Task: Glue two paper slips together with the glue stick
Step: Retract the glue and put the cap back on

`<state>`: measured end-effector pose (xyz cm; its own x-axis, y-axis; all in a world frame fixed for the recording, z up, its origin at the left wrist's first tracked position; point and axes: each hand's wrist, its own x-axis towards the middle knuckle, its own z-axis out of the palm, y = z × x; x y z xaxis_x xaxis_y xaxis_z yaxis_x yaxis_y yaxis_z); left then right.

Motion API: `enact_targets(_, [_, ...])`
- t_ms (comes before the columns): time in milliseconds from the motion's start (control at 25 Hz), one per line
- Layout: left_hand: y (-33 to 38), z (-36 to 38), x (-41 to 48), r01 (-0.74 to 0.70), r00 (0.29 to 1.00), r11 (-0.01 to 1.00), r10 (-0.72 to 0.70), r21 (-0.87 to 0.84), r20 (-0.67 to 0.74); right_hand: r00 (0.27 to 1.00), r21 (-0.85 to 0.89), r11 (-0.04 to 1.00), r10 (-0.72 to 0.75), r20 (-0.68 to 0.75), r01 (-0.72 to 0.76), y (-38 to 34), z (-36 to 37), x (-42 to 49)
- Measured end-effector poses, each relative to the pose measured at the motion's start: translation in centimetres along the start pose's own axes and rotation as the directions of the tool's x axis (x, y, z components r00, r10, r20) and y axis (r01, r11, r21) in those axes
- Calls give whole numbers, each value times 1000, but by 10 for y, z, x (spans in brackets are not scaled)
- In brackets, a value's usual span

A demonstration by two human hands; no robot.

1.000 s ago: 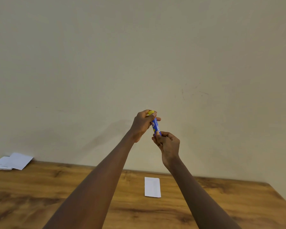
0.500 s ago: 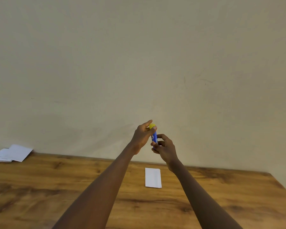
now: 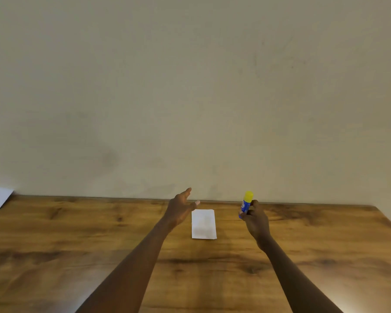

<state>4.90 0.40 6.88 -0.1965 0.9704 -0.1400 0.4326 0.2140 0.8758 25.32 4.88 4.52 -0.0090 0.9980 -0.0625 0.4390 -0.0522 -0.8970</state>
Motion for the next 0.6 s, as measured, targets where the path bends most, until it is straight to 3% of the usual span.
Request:
enact_targets(280, [-60, 35, 15, 74, 995, 988, -82, 137, 54, 996, -122, 988, 89, -27, -92, 60, 10, 26])
enact_targets(600, [-77, 42, 26, 114, 989, 966, -133, 232, 68, 1000, -219, 976, 11, -19, -15, 72, 22, 31])
